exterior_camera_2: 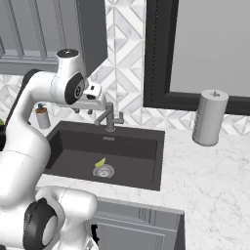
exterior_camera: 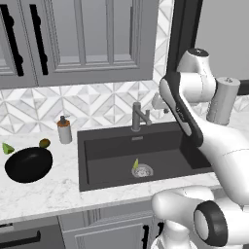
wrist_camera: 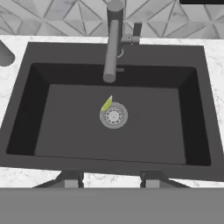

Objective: Pick the lemon wedge from the sink and place it in the bowl. Then pick the bowl and place it in the microwave. Then close the microwave door and press the start button.

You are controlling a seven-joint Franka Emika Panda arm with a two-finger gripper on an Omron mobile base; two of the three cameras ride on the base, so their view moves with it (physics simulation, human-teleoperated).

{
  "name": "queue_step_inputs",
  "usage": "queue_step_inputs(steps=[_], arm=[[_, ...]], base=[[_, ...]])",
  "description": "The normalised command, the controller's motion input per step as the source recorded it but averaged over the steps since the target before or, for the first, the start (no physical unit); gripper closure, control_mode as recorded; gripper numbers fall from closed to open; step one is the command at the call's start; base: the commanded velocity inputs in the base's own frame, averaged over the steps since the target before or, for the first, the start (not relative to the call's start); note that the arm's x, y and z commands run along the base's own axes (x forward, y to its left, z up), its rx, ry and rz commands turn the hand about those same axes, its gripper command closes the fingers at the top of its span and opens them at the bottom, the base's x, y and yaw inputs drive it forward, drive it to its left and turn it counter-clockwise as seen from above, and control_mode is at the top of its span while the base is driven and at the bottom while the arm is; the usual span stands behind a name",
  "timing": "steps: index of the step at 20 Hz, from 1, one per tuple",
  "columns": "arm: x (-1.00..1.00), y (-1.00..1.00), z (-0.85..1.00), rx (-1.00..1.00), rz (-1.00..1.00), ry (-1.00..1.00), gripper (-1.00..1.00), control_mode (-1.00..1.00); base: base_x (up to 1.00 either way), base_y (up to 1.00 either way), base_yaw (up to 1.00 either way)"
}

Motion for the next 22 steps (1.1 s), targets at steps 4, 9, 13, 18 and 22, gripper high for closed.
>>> queue_step_inputs(steps=[4, 9, 13, 18, 22], arm=[[-0.32, 0.00, 0.00, 0.00, 0.00, -0.01, -1.00, -1.00], [-0.98, 0.14, -0.18, 0.00, 0.00, -0.02, -1.00, -1.00], [-0.75, 0.48, -0.62, 0.00, -0.09, 0.00, -1.00, -1.00], [-0.11, 0.67, -0.81, 0.00, -0.20, 0.00, -1.00, -1.00], [0.33, 0.59, -0.80, 0.00, -0.13, 0.06, -1.00, -1.00]], base=[[0.00, 0.00, 0.00], [0.00, 0.00, 0.00], [0.00, 0.00, 0.00], [0.00, 0.00, 0.00], [0.00, 0.00, 0.00]])
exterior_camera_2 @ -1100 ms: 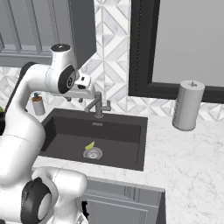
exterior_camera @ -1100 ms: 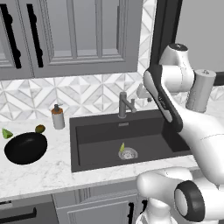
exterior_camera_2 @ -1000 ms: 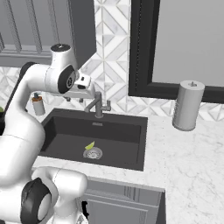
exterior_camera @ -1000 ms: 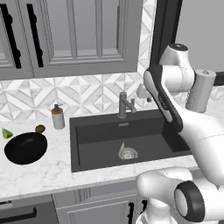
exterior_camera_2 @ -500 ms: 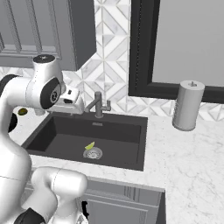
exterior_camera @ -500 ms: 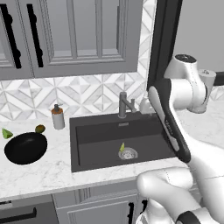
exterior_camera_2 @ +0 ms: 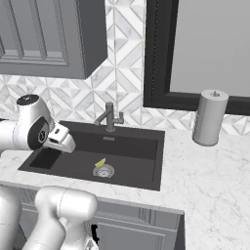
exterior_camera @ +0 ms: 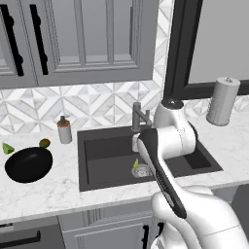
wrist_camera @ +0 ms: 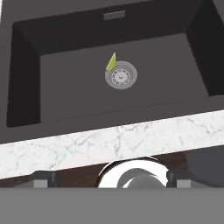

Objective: Pick the lemon wedge from the sink and place it in the bowl. Then pick the bowl and place it in the microwave. Then close the microwave door and press the start button.

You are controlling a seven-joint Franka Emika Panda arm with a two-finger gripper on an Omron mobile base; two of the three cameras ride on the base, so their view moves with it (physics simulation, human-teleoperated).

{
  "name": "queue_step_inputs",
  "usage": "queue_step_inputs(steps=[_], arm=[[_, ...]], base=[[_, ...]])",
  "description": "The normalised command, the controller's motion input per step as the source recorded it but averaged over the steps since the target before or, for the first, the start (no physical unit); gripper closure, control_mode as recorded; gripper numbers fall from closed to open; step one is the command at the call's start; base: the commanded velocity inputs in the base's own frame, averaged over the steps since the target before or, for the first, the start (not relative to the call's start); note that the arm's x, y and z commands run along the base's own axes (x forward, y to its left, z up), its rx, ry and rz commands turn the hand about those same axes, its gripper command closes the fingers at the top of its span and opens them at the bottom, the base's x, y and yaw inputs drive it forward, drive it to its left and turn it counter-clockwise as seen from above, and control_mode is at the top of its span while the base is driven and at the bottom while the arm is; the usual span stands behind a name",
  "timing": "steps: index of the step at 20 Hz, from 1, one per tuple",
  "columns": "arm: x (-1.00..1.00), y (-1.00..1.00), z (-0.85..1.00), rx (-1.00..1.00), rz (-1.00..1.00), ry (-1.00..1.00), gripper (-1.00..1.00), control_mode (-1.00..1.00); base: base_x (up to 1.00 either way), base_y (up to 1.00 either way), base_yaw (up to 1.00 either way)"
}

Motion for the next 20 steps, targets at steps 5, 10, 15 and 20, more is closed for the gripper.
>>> queue_step_inputs(steps=[5, 10, 15, 20], arm=[[0.62, 0.15, -0.50, 0.00, -0.07, 0.10, -1.00, -1.00], [0.54, 0.00, -0.26, 0.00, 0.00, 0.09, -1.00, -1.00], [0.30, 0.00, -0.25, 0.00, 0.00, 0.06, -1.00, -1.00], [0.21, -0.12, -0.36, 0.00, 0.00, 0.00, -1.00, -1.00]], base=[[0.00, 0.00, 0.00], [0.00, 0.00, 0.00], [0.00, 0.00, 0.00], [0.00, 0.00, 0.00]])
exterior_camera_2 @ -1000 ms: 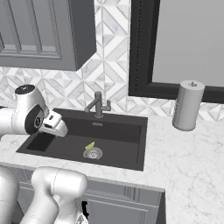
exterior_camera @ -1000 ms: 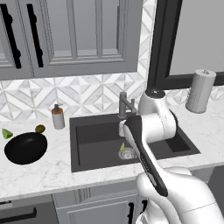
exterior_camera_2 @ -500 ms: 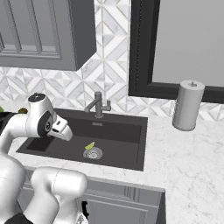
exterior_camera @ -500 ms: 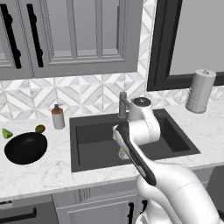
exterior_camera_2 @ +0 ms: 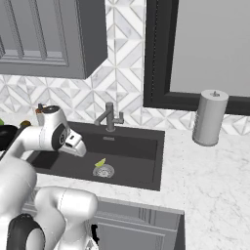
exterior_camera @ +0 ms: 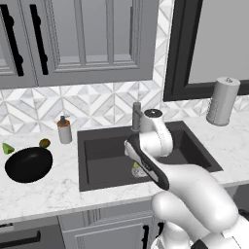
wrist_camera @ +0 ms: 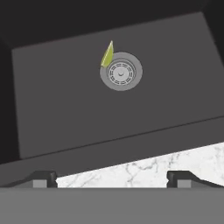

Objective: Pick the lemon wedge from the sink and place it in the bowl. Then pick the bowl and place it in the microwave. Then close the microwave door and press the start button.

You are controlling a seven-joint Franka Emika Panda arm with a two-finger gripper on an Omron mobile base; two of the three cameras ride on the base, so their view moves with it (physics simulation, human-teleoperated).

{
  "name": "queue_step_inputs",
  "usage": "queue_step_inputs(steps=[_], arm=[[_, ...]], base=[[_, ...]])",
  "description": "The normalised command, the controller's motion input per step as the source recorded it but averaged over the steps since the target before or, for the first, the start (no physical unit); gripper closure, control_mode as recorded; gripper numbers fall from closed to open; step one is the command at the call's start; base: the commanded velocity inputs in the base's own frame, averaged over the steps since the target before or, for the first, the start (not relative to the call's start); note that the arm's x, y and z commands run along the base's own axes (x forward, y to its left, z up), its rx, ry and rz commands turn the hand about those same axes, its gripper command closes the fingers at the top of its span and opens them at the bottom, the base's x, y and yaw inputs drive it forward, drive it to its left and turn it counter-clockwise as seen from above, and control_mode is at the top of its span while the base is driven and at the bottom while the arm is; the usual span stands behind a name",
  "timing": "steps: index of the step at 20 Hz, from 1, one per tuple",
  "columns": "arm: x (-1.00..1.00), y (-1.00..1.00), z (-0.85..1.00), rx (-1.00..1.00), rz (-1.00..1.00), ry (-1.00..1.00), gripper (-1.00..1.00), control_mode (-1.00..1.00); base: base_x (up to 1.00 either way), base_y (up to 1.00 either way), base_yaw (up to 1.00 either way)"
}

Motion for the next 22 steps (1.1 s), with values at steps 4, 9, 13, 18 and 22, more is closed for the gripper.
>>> queue_step_inputs(steps=[4, 9, 13, 18, 22], arm=[[0.21, -0.12, -0.43, 0.00, 0.00, 0.02, -1.00, -1.00], [0.20, -0.35, -0.28, 0.00, 0.00, 0.03, -1.00, -1.00], [0.38, -0.26, -0.34, 0.00, 0.00, 0.02, -1.00, -1.00], [0.46, -0.03, -0.40, 0.00, 0.00, 0.00, -1.00, -1.00], [0.42, 0.00, -0.29, 0.00, 0.00, 0.02, -1.00, -1.00]], base=[[0.00, 0.00, 0.00], [0.00, 0.00, 0.00], [0.00, 0.00, 0.00], [0.00, 0.00, 0.00], [0.00, 0.00, 0.00]])
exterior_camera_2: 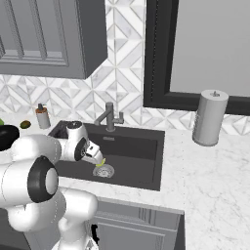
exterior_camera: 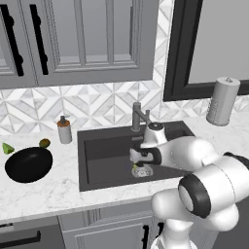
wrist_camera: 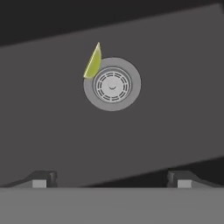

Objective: Pick the lemon wedge from the sink and place it in the bowl. Then pick the bowl and place it in the microwave. Then close the microwave door and press the start button.

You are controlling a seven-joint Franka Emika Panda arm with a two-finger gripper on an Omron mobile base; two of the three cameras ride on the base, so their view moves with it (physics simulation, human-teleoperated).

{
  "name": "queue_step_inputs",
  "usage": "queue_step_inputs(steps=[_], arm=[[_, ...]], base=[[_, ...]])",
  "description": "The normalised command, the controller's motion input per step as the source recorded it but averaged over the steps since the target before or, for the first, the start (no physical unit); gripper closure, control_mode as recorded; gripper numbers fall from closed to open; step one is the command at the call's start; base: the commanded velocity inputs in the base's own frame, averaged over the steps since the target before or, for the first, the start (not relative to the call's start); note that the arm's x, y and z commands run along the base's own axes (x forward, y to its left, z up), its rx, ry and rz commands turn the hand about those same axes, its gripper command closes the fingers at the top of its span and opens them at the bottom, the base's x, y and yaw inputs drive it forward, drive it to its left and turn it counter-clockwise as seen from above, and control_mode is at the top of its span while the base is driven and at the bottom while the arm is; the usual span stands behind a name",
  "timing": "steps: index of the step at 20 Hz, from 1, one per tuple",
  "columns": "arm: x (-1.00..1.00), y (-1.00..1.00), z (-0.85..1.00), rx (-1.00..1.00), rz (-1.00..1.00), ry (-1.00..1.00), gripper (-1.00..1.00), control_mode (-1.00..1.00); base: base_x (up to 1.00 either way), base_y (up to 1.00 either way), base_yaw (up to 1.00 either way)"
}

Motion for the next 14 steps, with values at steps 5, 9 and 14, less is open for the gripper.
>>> queue_step_inputs(steps=[5, 9, 14], arm=[[0.44, 0.00, -0.21, 0.00, 0.00, 0.03, -1.00, -1.00], [0.41, 0.04, -0.20, -0.01, 0.00, 0.04, -1.00, -1.00], [0.40, 0.16, -0.27, -0.03, 0.00, 0.01, -1.00, -1.00]], base=[[0.00, 0.00, 0.00], [0.00, 0.00, 0.00], [0.00, 0.00, 0.00]])
